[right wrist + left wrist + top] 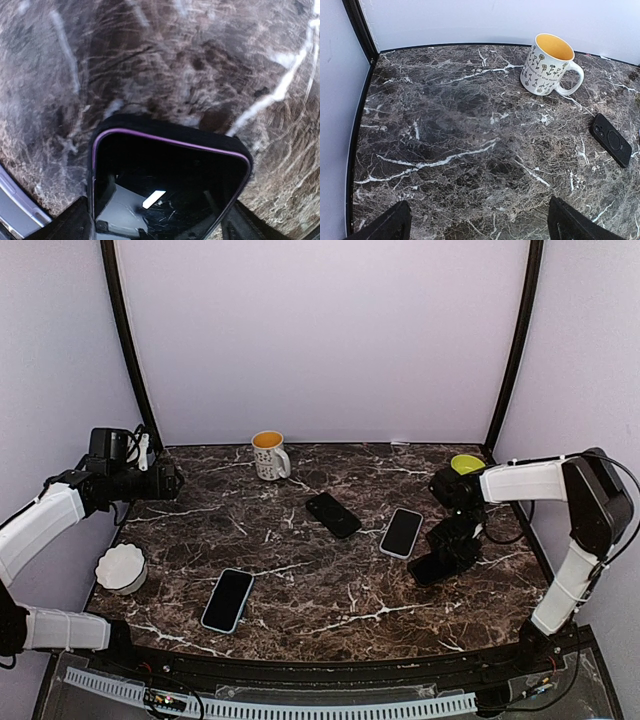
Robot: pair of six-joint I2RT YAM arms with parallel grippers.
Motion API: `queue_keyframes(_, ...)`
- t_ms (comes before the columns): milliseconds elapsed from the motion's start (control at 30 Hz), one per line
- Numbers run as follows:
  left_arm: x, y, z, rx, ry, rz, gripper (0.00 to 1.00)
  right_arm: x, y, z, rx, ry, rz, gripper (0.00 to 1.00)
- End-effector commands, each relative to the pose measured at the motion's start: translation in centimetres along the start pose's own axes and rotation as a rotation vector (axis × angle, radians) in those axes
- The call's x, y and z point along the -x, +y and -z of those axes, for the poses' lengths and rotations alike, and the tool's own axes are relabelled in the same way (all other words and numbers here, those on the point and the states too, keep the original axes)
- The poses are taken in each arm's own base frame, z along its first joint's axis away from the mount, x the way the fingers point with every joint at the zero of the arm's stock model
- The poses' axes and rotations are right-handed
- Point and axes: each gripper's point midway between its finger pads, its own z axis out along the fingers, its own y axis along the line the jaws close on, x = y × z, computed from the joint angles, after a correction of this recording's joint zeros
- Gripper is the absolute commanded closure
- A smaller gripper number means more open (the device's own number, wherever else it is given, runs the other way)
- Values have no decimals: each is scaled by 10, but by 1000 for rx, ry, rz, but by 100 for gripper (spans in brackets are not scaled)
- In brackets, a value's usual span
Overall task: Take the phone out of the phone case
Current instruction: Pick up the phone with the phone case at the center of the board.
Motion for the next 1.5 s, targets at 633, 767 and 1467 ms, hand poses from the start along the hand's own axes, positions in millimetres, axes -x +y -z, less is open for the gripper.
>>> queue_keyframes(633,-4,-90,12,-433,17,-35,5,-7,31,59,212,-37,19,46)
queue_keyframes(767,-1,-116,17,-527,32,-14,7,-14,48,74,289,-36,24,47)
queue_keyframes(1467,-24,-302,49,-1194,27,-131,12,-55,99,133,514,-11,151,47)
